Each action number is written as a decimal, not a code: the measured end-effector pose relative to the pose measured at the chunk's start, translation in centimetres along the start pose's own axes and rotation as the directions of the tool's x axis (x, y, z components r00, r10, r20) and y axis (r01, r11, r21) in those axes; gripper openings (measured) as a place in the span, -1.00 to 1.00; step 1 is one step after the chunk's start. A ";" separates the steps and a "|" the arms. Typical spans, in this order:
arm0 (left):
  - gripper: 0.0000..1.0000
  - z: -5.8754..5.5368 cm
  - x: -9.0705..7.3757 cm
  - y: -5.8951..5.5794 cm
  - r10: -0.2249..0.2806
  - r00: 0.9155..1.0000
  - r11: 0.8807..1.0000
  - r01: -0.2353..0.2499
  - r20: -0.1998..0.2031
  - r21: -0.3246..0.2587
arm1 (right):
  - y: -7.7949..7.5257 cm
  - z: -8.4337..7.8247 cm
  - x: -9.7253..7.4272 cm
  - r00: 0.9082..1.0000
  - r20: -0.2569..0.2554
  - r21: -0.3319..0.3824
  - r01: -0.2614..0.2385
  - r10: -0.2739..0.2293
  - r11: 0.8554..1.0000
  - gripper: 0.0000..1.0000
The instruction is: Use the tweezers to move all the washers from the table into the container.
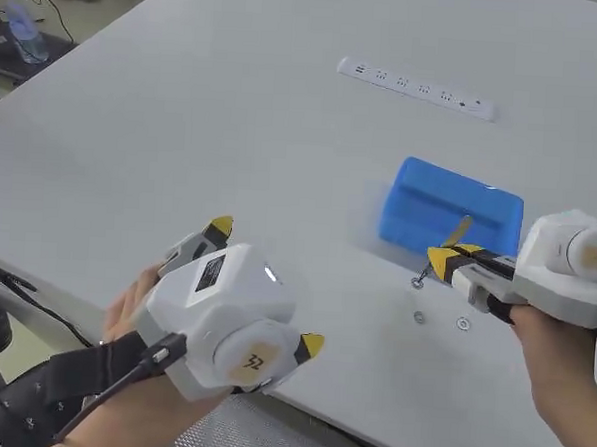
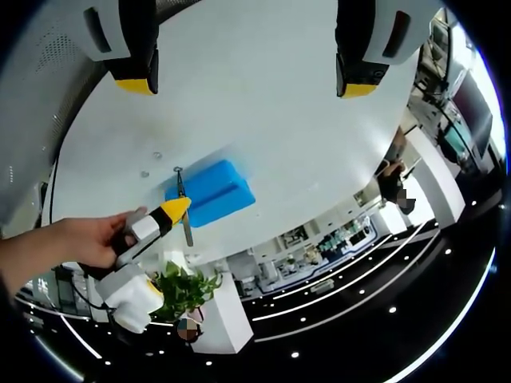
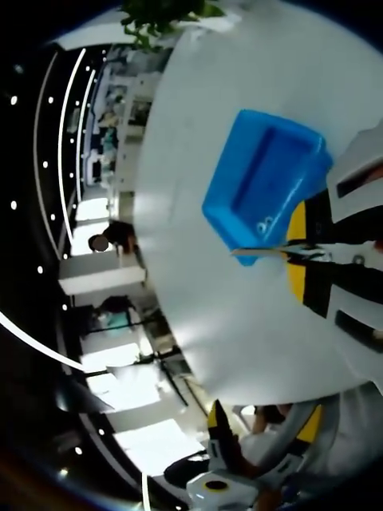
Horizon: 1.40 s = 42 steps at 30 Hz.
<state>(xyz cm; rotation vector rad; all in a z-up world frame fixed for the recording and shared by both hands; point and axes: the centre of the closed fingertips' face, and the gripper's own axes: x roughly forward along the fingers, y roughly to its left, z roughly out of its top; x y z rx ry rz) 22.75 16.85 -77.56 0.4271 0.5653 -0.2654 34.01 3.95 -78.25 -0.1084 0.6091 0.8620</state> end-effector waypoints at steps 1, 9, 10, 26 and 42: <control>0.89 0.0 0.0 0.0 0.000 1.000 1.000 0.000 0.000 0.000 | 0.0 0.2 -0.1 1.000 0.003 -0.001 0.000 0.000 1.000 -0.93; 0.90 -0.1 0.0 0.1 0.005 1.000 1.000 -0.005 -0.004 -0.004 | -0.2 3.3 -1.1 0.997 0.074 -0.010 -0.002 0.003 1.000 -0.93; 0.90 -0.1 0.0 0.1 0.005 1.000 1.000 -0.005 -0.004 -0.002 | -0.3 3.7 -1.2 0.996 0.085 -0.011 -0.002 0.003 1.000 -0.93; 0.98 0.6 -0.2 0.1 -0.005 0.999 0.999 0.006 0.035 -0.040 | -2.6 7.2 0.4 0.986 0.158 -0.022 0.049 -0.045 0.999 -0.92; 0.98 0.1 0.0 0.5 0.019 1.000 1.000 -0.018 0.013 -0.026 | -4.5 4.2 2.6 0.988 0.100 0.035 0.110 -0.113 0.993 -0.93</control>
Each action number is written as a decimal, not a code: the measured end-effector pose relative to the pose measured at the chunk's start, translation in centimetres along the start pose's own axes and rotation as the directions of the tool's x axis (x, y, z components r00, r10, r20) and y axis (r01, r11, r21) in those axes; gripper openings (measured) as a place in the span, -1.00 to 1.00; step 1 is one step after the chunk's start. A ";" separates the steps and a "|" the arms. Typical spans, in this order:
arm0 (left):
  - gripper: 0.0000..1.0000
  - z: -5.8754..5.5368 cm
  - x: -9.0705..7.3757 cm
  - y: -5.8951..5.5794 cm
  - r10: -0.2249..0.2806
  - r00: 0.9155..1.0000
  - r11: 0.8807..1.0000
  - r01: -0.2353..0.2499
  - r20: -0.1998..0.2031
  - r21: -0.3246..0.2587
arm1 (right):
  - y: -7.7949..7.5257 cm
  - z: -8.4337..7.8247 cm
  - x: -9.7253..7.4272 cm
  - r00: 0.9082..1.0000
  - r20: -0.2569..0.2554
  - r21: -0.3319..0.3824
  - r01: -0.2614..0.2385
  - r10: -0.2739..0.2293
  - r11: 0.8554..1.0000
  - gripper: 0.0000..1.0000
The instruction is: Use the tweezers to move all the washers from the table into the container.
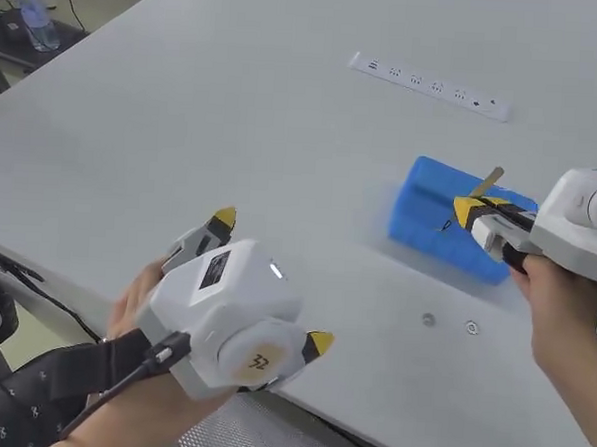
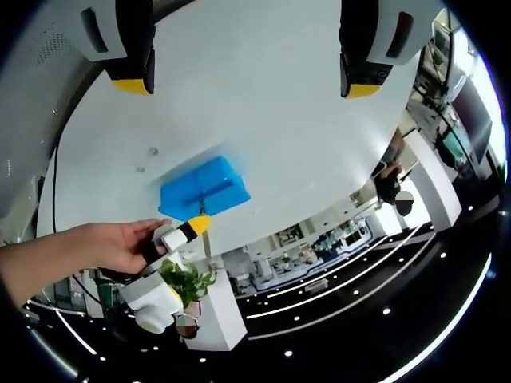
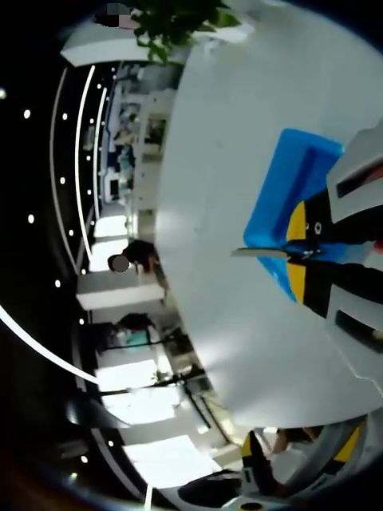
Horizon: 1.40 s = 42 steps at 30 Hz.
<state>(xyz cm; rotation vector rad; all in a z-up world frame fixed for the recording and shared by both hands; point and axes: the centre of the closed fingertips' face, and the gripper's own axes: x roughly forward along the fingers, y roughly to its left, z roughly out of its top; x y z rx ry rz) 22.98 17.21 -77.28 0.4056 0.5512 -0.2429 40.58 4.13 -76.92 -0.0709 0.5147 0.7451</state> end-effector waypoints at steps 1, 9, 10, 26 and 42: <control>0.98 0.0 0.0 0.0 0.000 1.000 1.000 0.000 -0.001 0.000 | 0.0 -0.1 0.0 1.000 -0.002 0.012 -0.002 0.002 1.000 -0.93; 0.98 -0.2 0.1 0.0 0.001 1.000 1.000 -0.001 -0.011 0.008 | -0.2 -0.2 0.2 1.000 -0.006 0.022 0.005 -0.005 1.000 -0.93; 0.98 -0.2 0.1 -0.1 -0.001 1.000 1.000 0.001 -0.011 0.009 | -0.2 -0.1 -0.1 1.000 -0.001 0.023 0.005 -0.005 1.000 -0.93; 0.97 -0.2 0.0 -0.1 0.001 1.000 1.000 -0.001 -0.016 0.019 | 1.1 2.5 -3.9 0.997 0.075 0.005 -0.025 0.025 1.000 -0.92; 0.95 -0.2 0.1 0.0 0.007 1.000 1.000 -0.006 -0.014 0.017 | 3.7 -1.6 -5.7 0.997 0.006 -0.001 -0.083 0.083 0.997 -0.91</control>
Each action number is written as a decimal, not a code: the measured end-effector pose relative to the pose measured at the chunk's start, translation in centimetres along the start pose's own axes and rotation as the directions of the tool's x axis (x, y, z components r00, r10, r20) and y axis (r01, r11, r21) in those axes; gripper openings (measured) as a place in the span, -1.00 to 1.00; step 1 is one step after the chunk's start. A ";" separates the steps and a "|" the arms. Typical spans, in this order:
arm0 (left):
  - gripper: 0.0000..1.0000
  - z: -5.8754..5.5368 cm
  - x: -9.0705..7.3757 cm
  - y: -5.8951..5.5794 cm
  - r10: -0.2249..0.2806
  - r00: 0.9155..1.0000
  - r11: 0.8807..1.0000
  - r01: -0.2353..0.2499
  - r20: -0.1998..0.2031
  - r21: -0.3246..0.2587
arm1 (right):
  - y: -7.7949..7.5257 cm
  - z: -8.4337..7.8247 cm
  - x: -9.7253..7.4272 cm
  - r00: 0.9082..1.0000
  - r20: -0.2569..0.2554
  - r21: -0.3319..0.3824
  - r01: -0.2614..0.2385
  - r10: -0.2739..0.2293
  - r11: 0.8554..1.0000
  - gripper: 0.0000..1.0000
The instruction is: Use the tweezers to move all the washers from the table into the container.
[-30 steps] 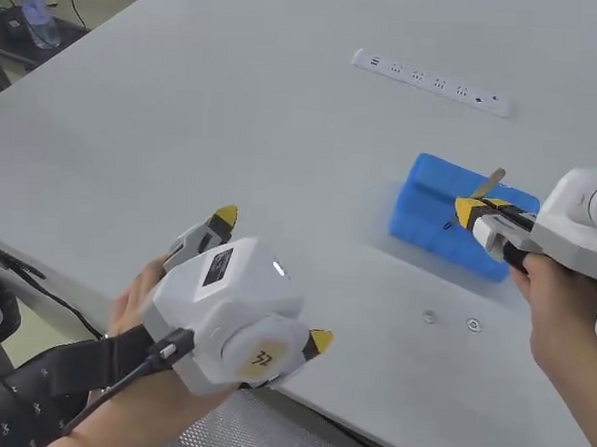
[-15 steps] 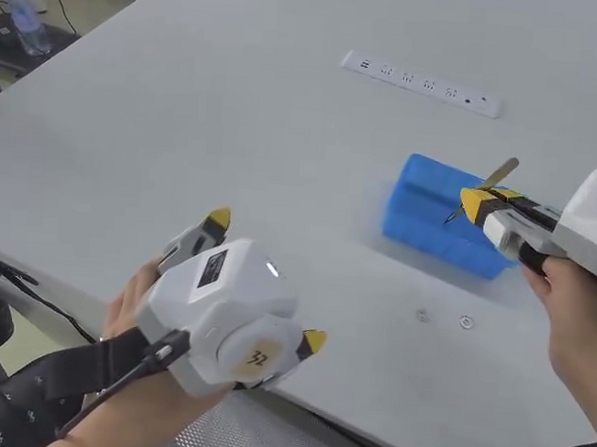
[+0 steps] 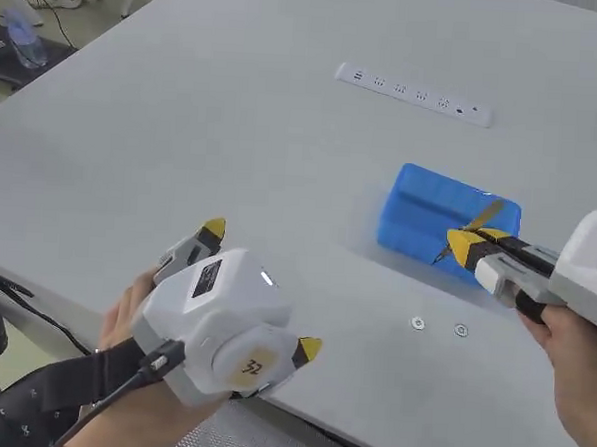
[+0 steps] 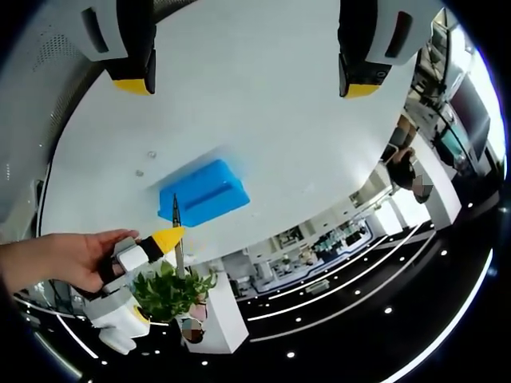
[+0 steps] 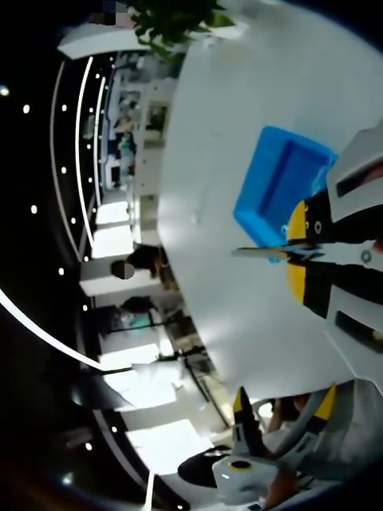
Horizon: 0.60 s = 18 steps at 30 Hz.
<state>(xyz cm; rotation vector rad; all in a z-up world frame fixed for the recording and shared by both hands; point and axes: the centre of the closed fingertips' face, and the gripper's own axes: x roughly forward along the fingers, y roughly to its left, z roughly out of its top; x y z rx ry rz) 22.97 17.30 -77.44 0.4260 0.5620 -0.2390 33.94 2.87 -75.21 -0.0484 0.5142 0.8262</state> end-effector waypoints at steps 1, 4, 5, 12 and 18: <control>0.95 0.0 0.0 0.0 -0.001 1.000 1.000 0.001 0.001 0.002 | 0.1 -0.4 0.0 1.000 -0.008 0.000 -0.001 0.001 1.000 -0.91; 0.95 -0.1 0.1 -0.1 -0.003 1.000 1.000 0.003 -0.004 0.007 | 0.4 -1.7 -0.1 0.999 -0.035 0.007 -0.010 0.010 1.000 -0.91; 0.95 -0.1 0.1 -0.1 -0.005 1.000 1.000 0.005 -0.005 0.007 | 0.4 -1.9 -0.2 0.999 -0.038 0.012 -0.011 0.011 1.000 -0.91; 0.94 -0.3 0.2 -0.2 -0.006 1.000 1.000 0.006 -0.016 0.015 | 1.0 -3.6 -0.3 0.997 -0.076 0.005 -0.021 0.021 1.000 -0.91; 0.94 -0.5 0.2 -0.1 -0.005 1.000 1.000 0.005 -0.024 0.017 | 0.8 -4.7 -0.1 0.995 -0.101 0.007 -0.018 0.019 1.000 -0.91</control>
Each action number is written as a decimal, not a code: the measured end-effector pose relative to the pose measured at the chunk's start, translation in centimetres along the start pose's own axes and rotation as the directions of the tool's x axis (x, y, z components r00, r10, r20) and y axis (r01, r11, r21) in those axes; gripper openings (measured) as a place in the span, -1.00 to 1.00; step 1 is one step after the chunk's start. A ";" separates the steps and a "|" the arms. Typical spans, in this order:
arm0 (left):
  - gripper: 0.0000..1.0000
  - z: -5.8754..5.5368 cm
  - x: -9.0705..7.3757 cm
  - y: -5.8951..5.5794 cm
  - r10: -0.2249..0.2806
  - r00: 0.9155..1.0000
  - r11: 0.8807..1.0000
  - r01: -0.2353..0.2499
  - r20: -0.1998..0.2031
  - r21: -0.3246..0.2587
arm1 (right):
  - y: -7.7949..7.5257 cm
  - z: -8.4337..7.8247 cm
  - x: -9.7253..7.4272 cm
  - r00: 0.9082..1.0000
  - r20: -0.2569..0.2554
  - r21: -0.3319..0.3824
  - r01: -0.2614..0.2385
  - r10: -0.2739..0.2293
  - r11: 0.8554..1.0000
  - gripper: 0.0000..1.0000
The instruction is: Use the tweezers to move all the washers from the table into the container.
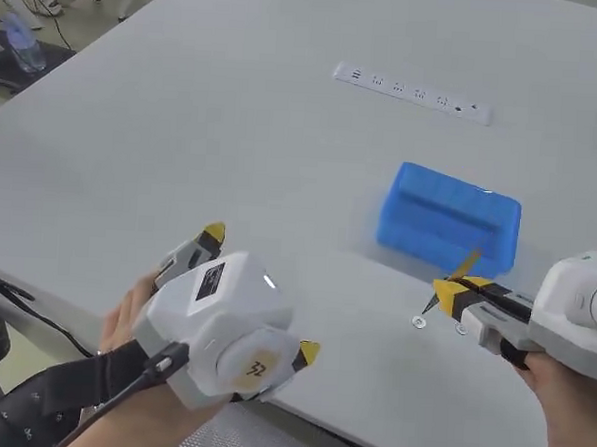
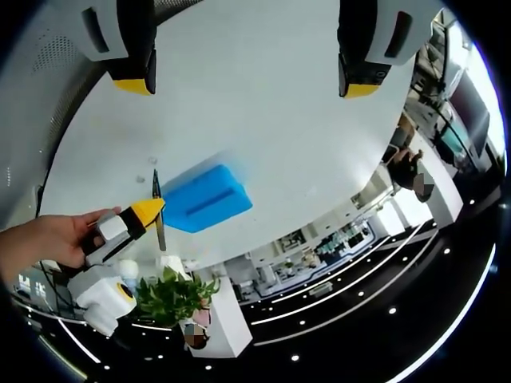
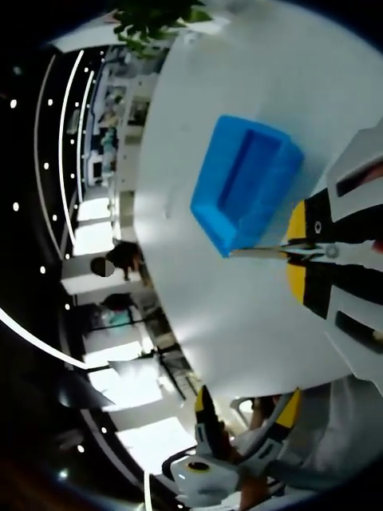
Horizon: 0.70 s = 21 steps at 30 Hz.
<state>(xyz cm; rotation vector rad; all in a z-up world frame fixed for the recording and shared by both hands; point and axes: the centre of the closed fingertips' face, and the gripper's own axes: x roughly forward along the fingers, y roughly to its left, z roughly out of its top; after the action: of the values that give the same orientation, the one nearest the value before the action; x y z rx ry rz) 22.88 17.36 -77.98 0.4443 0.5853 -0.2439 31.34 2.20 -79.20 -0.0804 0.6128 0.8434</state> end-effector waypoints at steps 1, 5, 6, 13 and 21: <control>0.94 0.0 0.0 0.0 -0.001 1.000 1.000 0.001 0.001 0.002 | 0.0 -0.1 0.1 1.000 -0.003 0.003 -0.001 0.001 1.000 -0.91; 0.94 -0.1 0.0 -0.1 -0.004 1.000 1.000 0.004 -0.008 0.008 | -0.2 -0.5 0.5 1.000 -0.016 -0.027 0.011 -0.011 1.000 -0.91; 0.94 -0.1 0.0 -0.1 -0.003 1.000 1.000 0.003 -0.007 0.008 | -0.1 -0.5 0.6 1.000 -0.019 -0.027 0.011 -0.011 1.000 -0.91; 0.94 -0.2 0.0 -0.2 -0.008 1.000 1.000 0.008 -0.013 0.013 | 0.2 -1.0 0.6 1.000 -0.026 -0.049 0.012 -0.013 0.999 -0.91; 0.94 -0.2 -0.1 -0.2 -0.004 1.000 1.000 0.004 -0.011 0.008 | -0.2 -1.0 0.6 0.999 -0.026 -0.077 0.023 -0.025 0.997 -0.91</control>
<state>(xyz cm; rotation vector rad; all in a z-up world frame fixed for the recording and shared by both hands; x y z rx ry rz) 22.68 17.32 -78.15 0.4529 0.5964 -0.2476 31.33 2.16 -80.40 -0.1687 0.6036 0.8441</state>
